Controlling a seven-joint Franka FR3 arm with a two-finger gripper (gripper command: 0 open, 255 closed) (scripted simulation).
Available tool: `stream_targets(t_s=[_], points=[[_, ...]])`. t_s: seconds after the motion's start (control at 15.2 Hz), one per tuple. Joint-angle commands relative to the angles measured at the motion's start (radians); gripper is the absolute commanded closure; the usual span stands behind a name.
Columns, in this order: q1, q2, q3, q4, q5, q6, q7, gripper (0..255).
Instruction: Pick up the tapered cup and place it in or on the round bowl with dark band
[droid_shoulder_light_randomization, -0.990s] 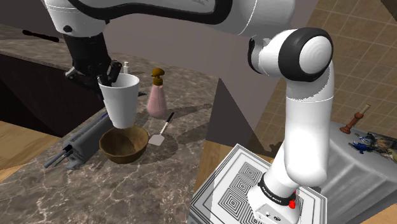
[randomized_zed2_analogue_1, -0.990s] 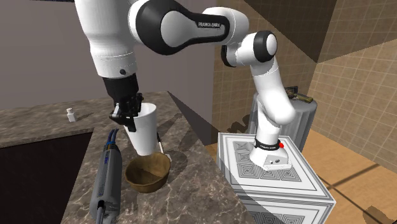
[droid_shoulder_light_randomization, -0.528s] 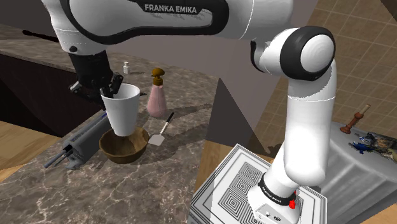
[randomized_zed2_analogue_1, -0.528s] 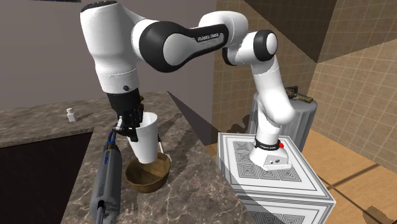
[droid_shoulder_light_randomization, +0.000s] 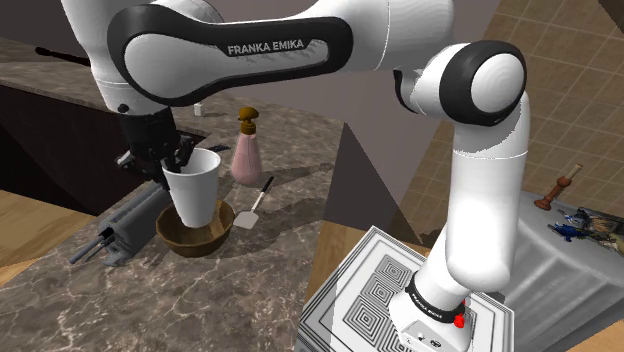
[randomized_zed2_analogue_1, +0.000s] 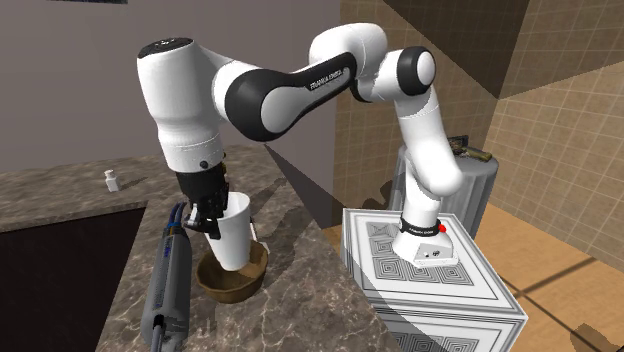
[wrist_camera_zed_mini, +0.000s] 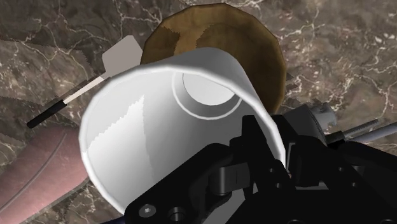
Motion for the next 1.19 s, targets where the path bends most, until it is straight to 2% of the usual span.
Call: stream_targets(t_s=[0.0, 0.46, 0.53, 0.86, 1.12], points=[[-0.001, 0.004, -0.001, -0.014, -0.003, 0.017, 0.004, 255], [0.000, 0.004, -0.001, -0.013, -0.003, 0.017, 0.004, 255], [0.000, 0.004, -0.001, -0.013, -0.003, 0.017, 0.004, 0], [0.000, 0.004, -0.001, -0.013, -0.003, 0.017, 0.004, 0], [0.037, 0.018, 0.003, 0.134, -0.006, -0.116, -0.006, 0]])
